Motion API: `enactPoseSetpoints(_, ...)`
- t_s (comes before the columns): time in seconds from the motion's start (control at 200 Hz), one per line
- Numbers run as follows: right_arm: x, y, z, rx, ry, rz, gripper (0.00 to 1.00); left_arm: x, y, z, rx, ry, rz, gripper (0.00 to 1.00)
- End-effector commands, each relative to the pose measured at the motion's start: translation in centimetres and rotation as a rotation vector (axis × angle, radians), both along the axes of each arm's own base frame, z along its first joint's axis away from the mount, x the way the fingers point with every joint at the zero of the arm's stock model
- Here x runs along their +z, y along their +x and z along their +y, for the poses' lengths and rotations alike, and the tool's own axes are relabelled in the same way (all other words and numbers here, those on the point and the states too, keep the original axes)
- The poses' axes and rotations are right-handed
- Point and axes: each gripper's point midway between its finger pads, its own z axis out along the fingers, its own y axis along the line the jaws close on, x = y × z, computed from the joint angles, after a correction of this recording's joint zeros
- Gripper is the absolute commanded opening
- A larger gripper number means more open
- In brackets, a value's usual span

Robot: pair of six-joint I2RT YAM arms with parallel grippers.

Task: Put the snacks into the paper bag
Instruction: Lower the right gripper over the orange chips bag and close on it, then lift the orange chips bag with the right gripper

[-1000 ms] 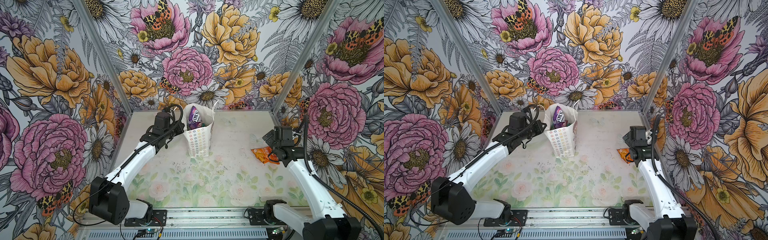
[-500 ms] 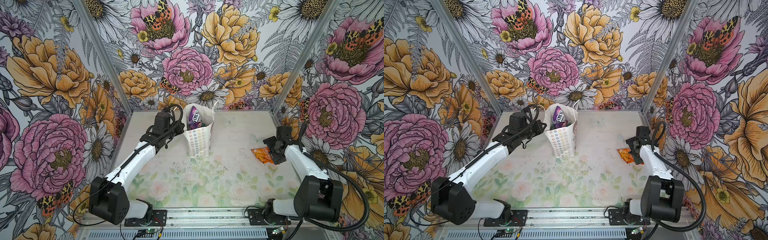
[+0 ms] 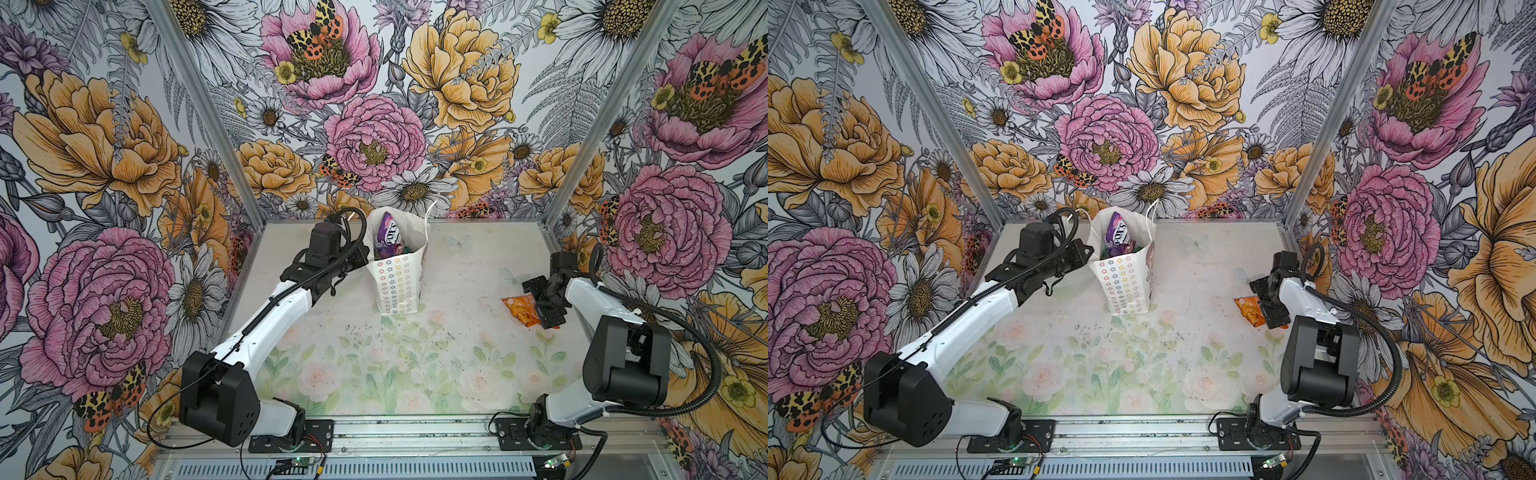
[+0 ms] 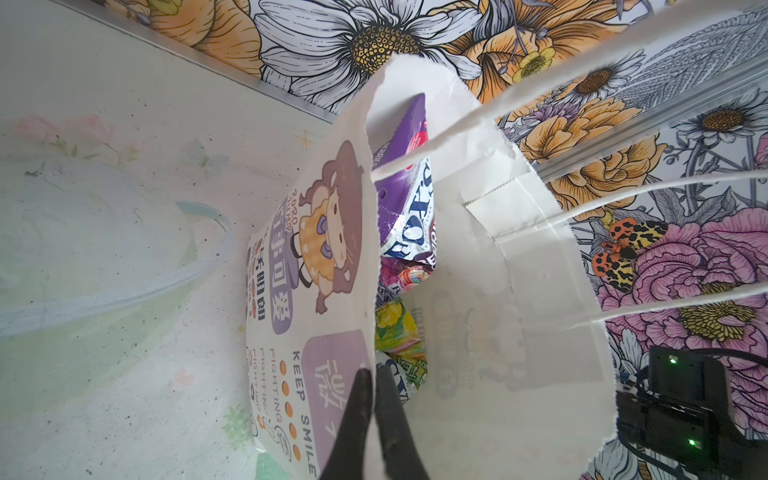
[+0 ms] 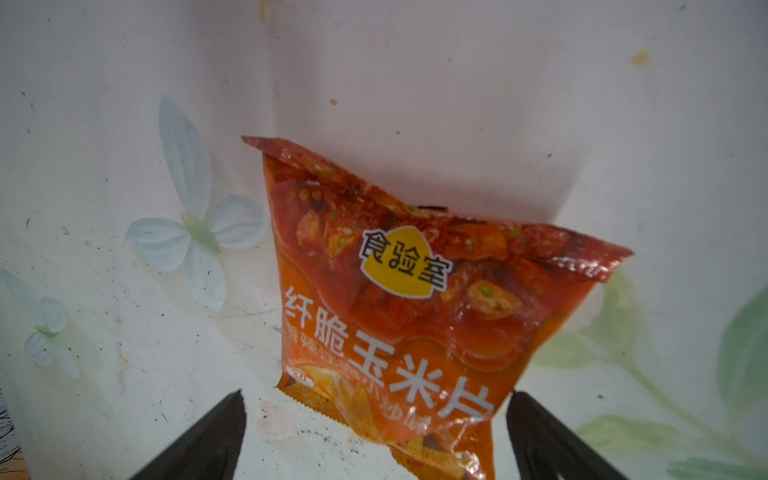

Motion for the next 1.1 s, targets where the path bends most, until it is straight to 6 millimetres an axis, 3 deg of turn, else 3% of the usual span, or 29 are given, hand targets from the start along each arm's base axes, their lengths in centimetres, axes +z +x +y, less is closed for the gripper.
enactPoseSetpoints(0.0, -0.1, 0.8, -0.7, 0.004, -0.005, 0.006, 1.00, 1.7, 0.6, 0.0, 0.010, -0.003, -0.048, 0.00)
enactPoseSetpoints(0.31, -2.0, 1.5, -1.0, 0.029, 0.024, 0.053, 0.99, 1.8, 0.7, 0.0, 0.012, 0.000, -0.050, 0.00)
enactPoseSetpoints(0.706, -4.1, 0.9, -1.0, 0.058, 0.023, 0.115, 0.92, 1.8, 0.6, 0.0, 0.012, 0.001, -0.051, 0.00)
enactPoseSetpoints(1.096, -3.2, 1.4, -1.0, 0.087, 0.003, 0.045, 0.60, 1.7, 0.7, 0.1, 0.015, 0.003, -0.049, 0.00)
